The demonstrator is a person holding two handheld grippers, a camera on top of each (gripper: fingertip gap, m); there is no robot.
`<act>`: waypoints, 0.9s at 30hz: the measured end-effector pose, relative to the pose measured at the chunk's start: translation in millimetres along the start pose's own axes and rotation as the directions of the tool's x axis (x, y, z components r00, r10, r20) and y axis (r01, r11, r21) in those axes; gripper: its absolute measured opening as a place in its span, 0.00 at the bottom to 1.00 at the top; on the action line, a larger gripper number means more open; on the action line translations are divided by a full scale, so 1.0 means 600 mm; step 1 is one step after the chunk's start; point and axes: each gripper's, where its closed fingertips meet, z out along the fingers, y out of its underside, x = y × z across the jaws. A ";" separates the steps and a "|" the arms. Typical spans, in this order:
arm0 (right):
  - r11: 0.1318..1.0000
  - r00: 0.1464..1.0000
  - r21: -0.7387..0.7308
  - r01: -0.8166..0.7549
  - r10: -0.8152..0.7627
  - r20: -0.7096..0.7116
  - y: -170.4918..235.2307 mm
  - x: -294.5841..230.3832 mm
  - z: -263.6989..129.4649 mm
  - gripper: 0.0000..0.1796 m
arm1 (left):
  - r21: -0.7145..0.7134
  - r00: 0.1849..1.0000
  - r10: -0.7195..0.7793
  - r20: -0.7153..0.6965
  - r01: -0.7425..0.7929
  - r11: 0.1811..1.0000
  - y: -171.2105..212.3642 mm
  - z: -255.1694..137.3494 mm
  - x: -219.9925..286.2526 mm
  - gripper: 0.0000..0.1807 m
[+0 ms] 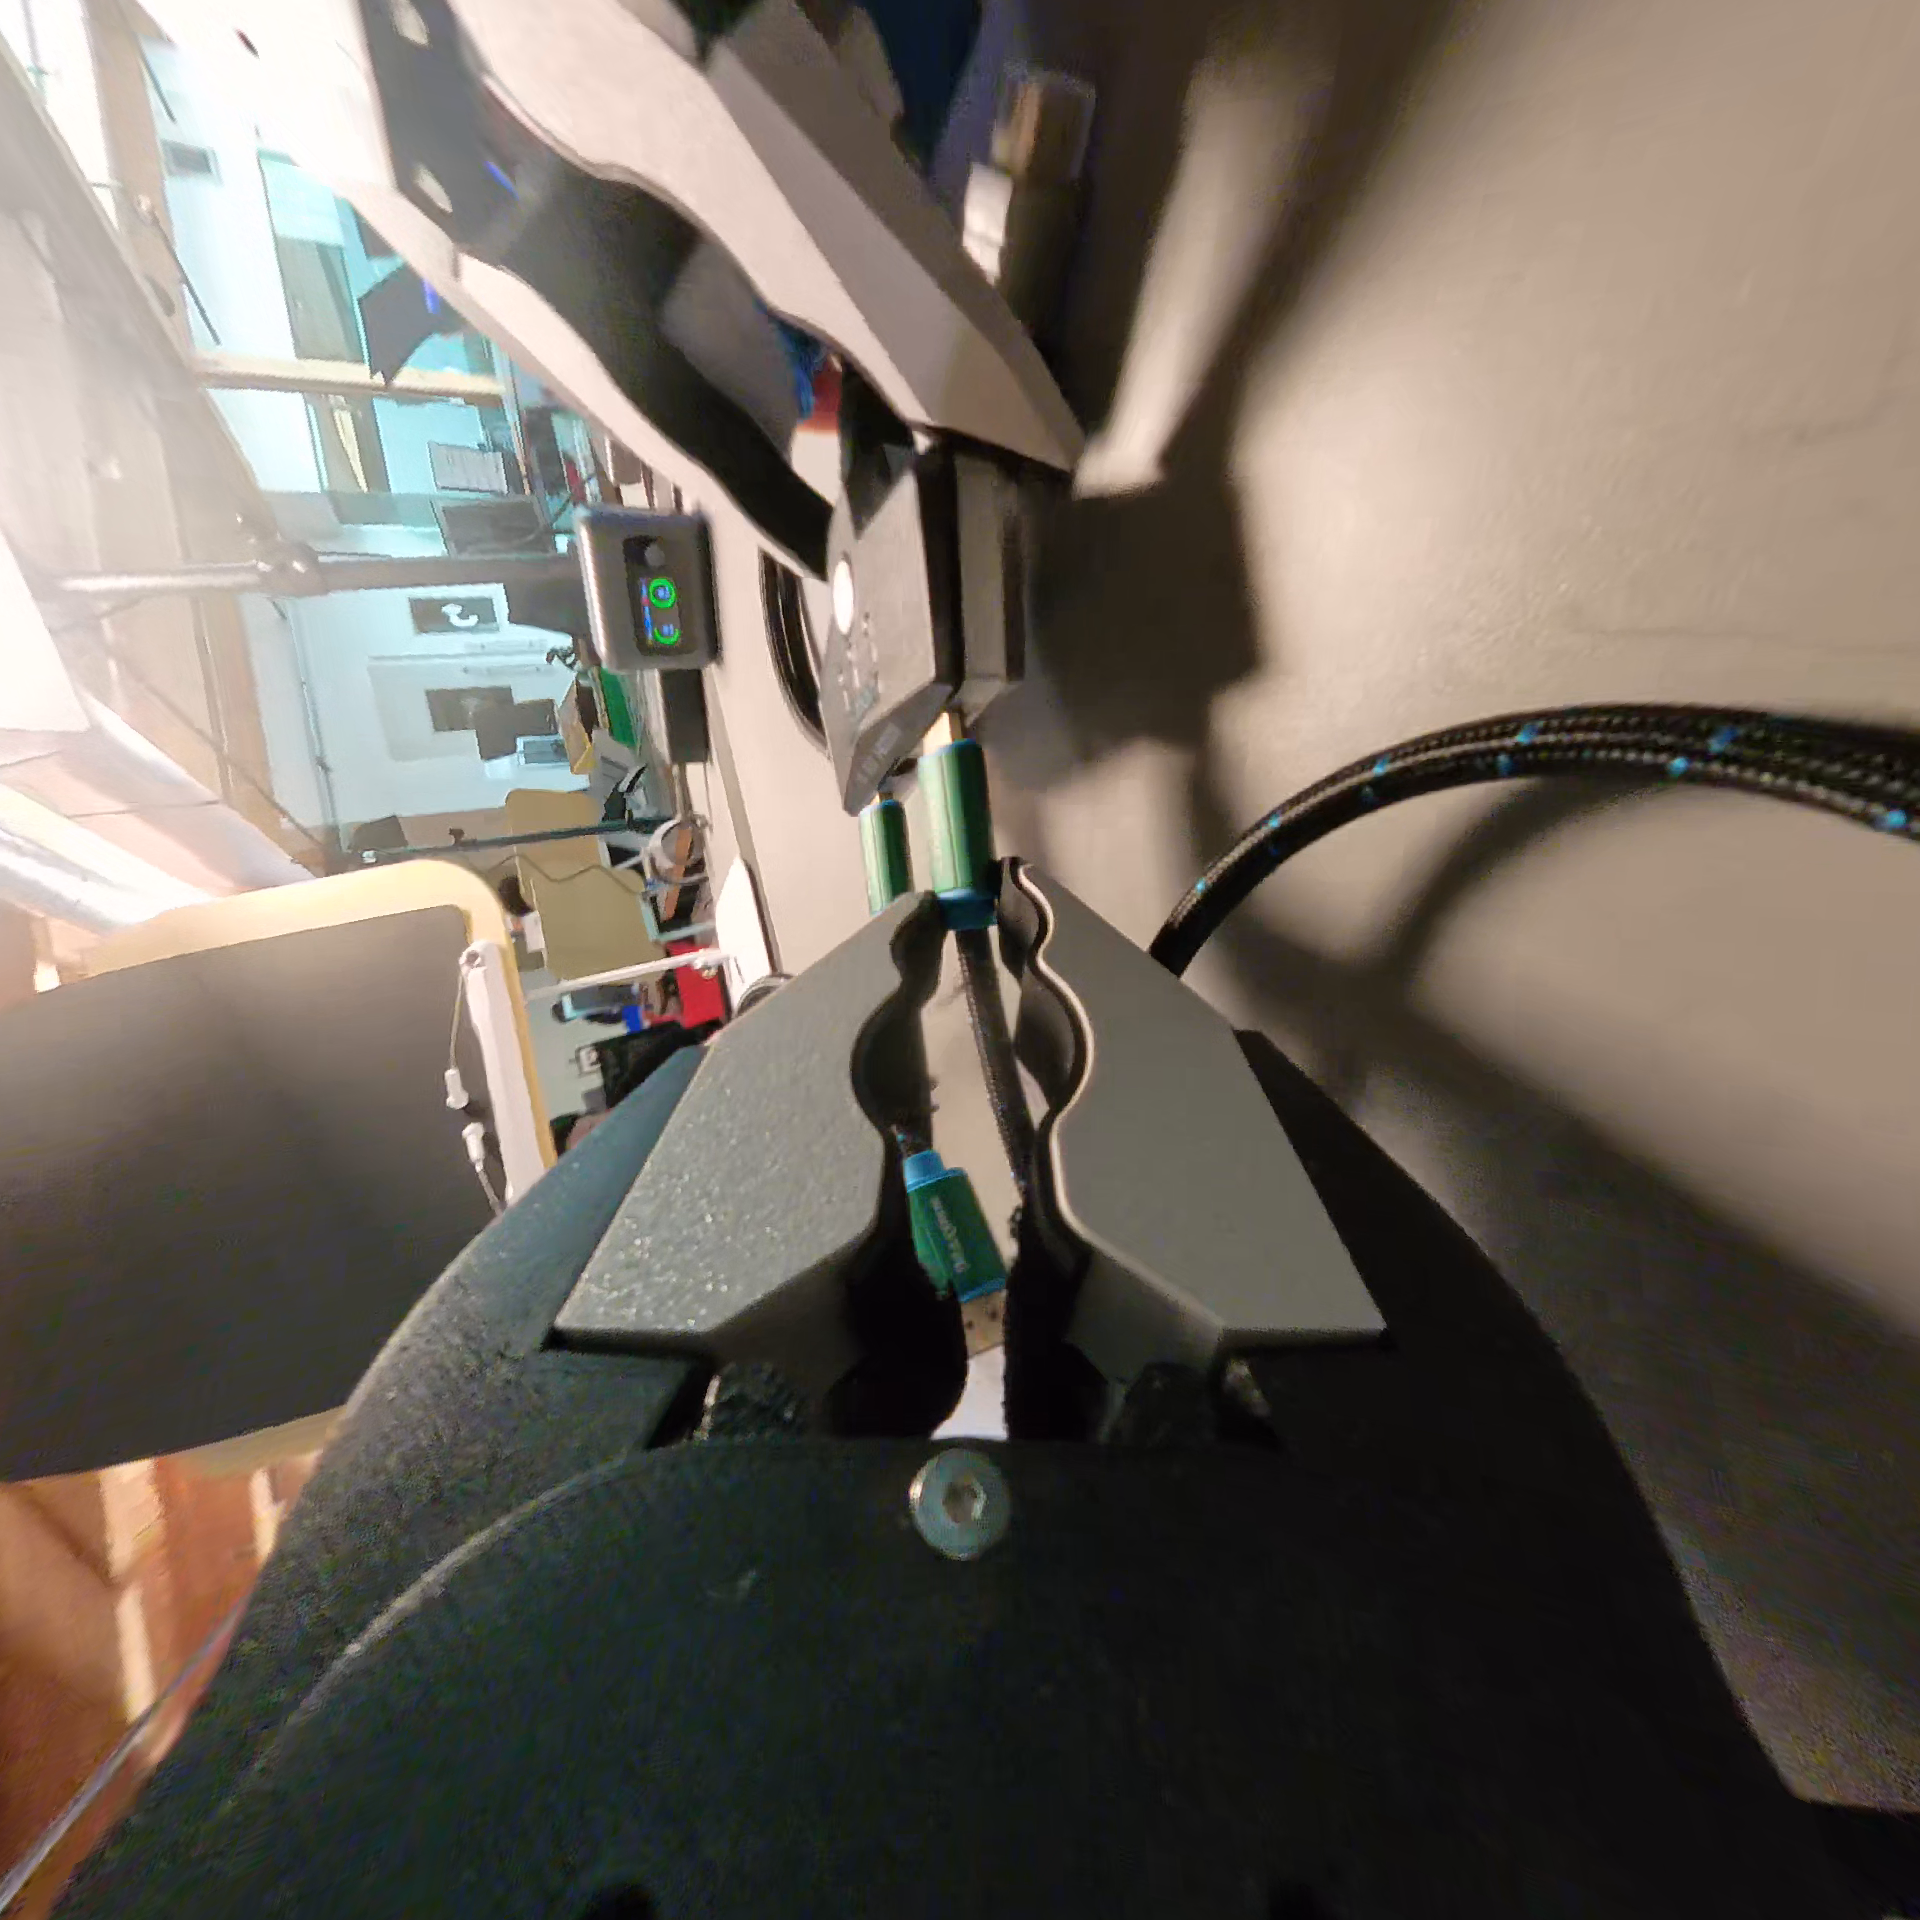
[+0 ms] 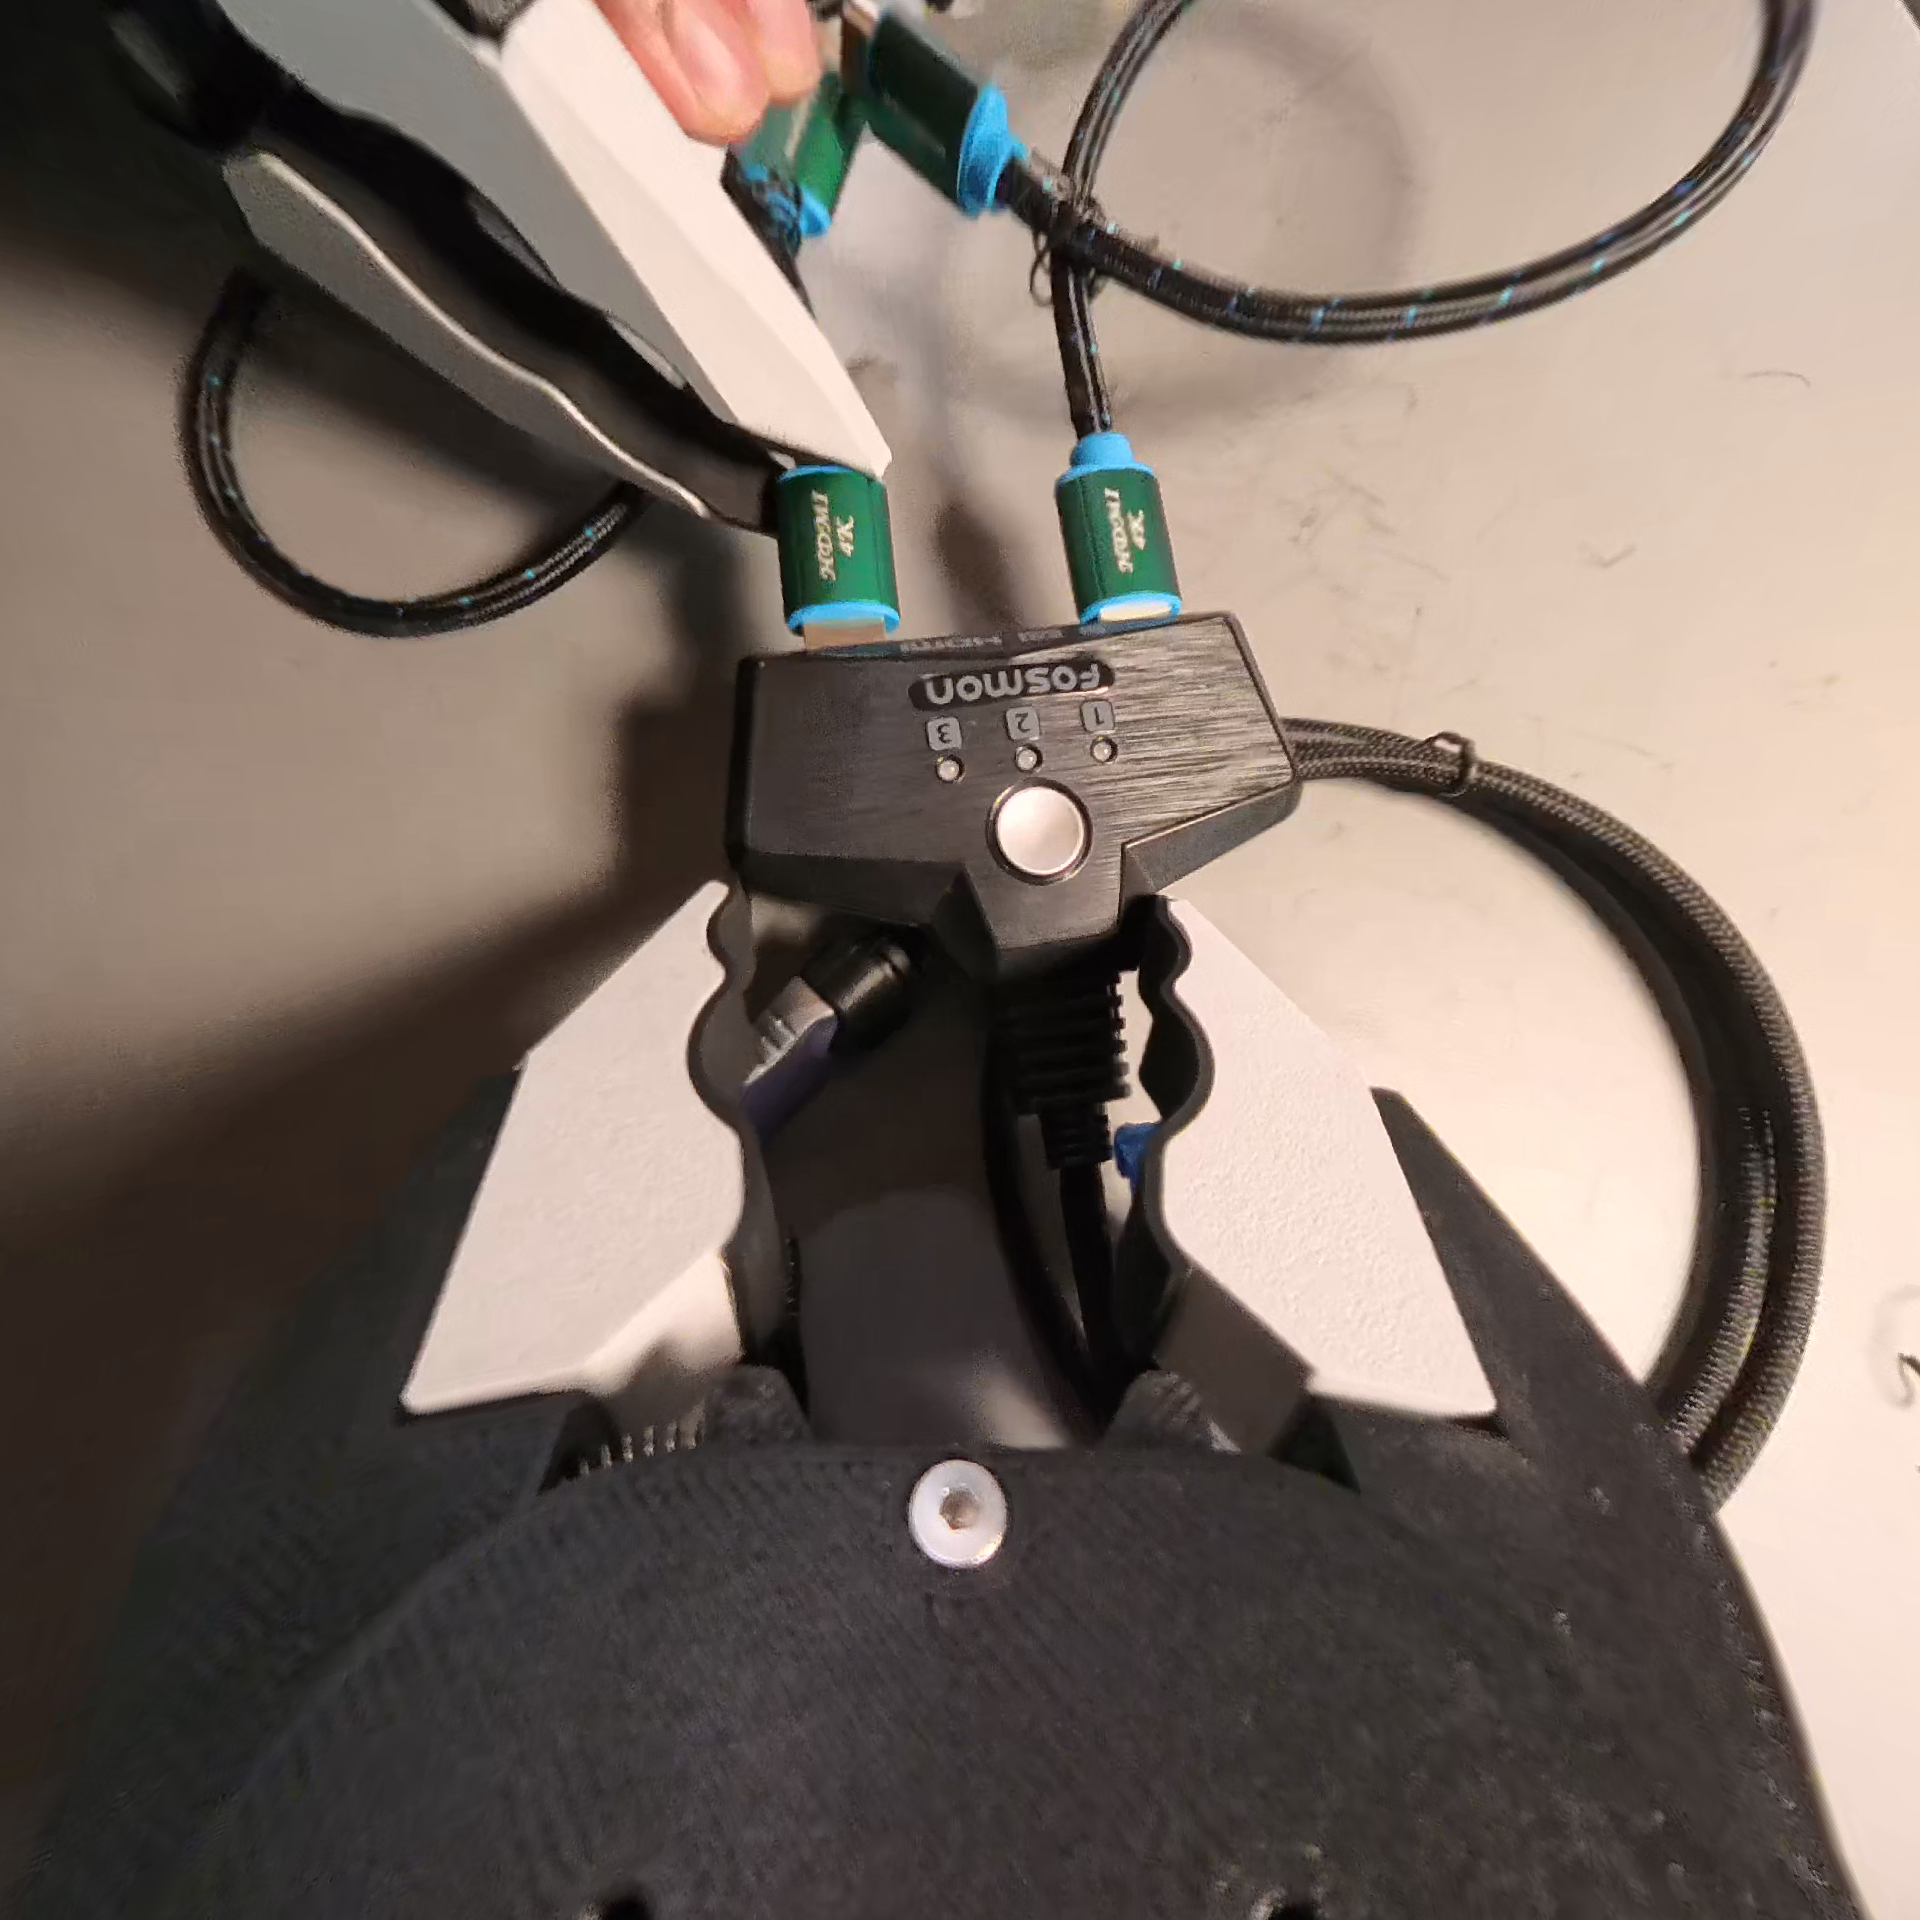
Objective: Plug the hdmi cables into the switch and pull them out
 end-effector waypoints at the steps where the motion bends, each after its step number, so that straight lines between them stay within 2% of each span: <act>1: 1.000 1.000 0.005 -0.009 0.009 0.005 -0.001 0.000 0.000 0.42 | 0.020 0.999 -0.032 -0.002 0.032 0.999 -0.002 -0.001 -0.001 0.05; 9: 0.999 0.999 0.016 -0.034 0.034 -0.007 -0.008 0.003 0.001 0.42 | 0.050 0.978 -0.203 -0.056 0.206 0.977 0.001 0.001 -0.001 0.06; 17: 0.997 0.996 0.018 -0.073 0.074 -0.048 -0.012 0.009 0.007 0.42 | 0.000 0.938 -0.339 -0.073 0.340 0.941 0.008 0.007 -0.003 0.06; 22: 0.996 0.996 0.056 -0.072 0.074 -0.039 -0.016 0.015 0.004 0.43 | 0.016 0.888 -0.449 -0.104 0.453 0.891 0.015 0.010 -0.009 0.08; 23: 0.996 0.997 0.060 -0.070 0.072 -0.038 -0.018 0.014 0.004 0.42 | 0.032 0.868 -0.482 -0.120 0.488 0.872 0.017 0.006 -0.013 0.09; 25: 0.998 0.997 0.042 -0.044 0.046 -0.060 -0.014 0.017 0.005 0.42 | 0.070 0.816 -0.561 -0.140 0.573 0.816 0.024 -0.006 -0.027 0.20; 27: 1.000 0.996 0.023 -0.022 0.024 -0.083 -0.009 0.021 0.003 0.42 | 0.114 0.772 -0.622 -0.133 0.635 0.764 0.039 -0.019 -0.048 0.20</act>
